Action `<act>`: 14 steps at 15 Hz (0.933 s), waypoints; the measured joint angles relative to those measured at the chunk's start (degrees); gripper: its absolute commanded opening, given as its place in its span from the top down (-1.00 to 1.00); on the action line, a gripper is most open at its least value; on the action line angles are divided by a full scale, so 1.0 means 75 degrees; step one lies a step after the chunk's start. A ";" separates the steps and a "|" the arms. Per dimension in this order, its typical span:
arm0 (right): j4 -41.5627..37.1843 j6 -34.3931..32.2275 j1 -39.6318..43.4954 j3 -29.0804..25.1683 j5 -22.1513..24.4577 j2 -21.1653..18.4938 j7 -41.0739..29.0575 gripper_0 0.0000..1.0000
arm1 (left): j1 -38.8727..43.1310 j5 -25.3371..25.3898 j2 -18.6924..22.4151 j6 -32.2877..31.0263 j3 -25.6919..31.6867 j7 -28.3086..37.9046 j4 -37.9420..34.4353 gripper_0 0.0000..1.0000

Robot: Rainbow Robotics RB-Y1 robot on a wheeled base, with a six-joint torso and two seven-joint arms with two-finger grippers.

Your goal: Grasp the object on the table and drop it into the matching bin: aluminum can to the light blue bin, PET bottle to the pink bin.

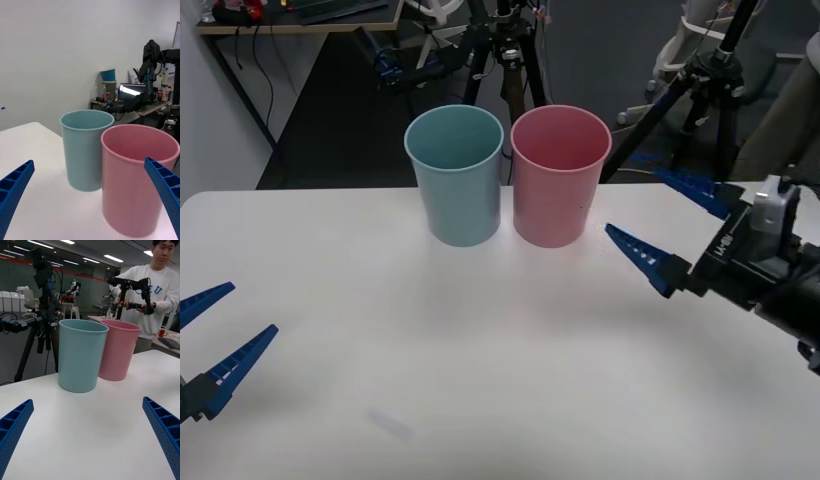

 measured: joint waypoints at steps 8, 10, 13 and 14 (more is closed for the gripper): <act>0.0038 -0.2804 0.1752 -0.2713 -0.0020 0.0401 -0.0117 -1.00 | 0.0000 0.0000 0.0000 0.0000 0.0000 0.0000 0.0000 -1.00; 0.0344 -0.3321 0.1933 -0.3047 -0.0205 0.0441 -0.0143 -1.00 | 0.0000 0.0000 0.0000 0.0000 0.0000 0.0000 0.0000 -1.00; 0.0918 -0.4016 0.2029 -0.3399 -0.0423 0.0442 -0.0022 -1.00 | 0.0000 0.0000 0.0000 0.0000 0.0000 0.0000 0.0000 -1.00; 0.1010 -0.4096 0.2125 -0.3529 -0.0495 0.0442 0.0005 -1.00 | 0.0000 0.0000 0.0000 0.0000 0.0000 0.0000 0.0000 -1.00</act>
